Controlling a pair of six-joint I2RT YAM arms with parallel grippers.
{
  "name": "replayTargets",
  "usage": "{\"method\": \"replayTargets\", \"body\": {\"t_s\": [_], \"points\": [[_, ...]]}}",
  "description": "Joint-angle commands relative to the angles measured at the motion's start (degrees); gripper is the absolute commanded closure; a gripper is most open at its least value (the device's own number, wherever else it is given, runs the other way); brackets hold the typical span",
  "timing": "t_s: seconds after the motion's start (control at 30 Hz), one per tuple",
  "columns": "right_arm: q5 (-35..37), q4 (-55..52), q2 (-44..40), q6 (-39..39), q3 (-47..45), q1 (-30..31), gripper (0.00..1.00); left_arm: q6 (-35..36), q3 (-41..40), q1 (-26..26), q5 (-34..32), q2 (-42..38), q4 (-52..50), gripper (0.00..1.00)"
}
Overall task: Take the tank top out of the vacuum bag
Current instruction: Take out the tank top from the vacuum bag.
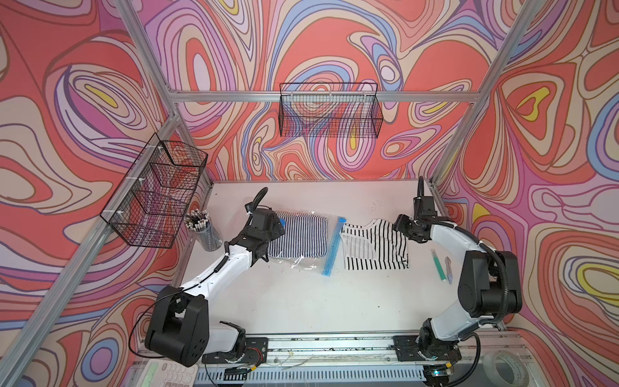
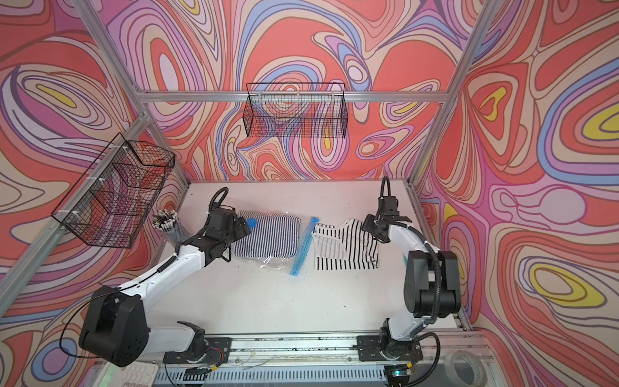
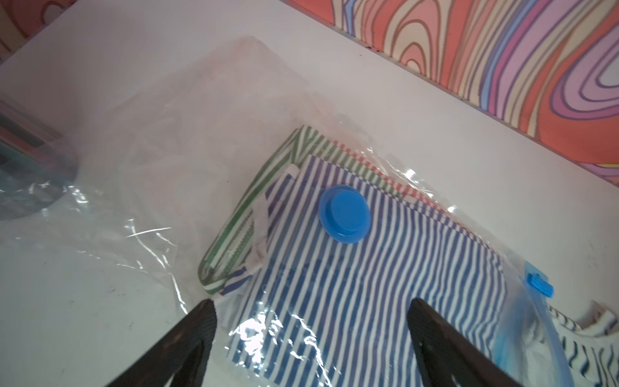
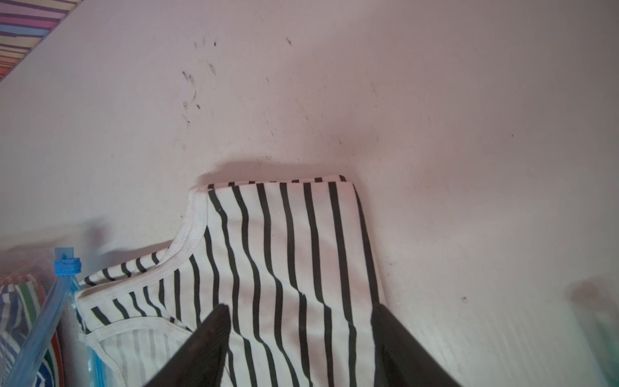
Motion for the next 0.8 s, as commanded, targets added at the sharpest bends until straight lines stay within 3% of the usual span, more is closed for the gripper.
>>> {"method": "replayTargets", "body": {"t_s": [0.0,0.13,0.3,0.77], "points": [[-2.27,3.2,1.35,0.95,0.97,-0.24,0.29,0.9,1.94,-3.36,5.2,-2.14,-1.09,0.08],[-9.7,7.18,1.05,2.5,-1.14,-0.29,0.29,1.63,3.66,-8.79,8.52,-1.74,-1.26,0.07],[-17.63,13.73,-1.5,5.9,-6.41,-0.29,0.29,5.41,7.12,-14.12,8.16,0.86,-3.88,0.07],[-25.81,20.28,-13.82,6.43,-18.85,-0.29,0.29,8.87,11.77,-20.4,9.52,10.44,-5.98,0.07]]}}
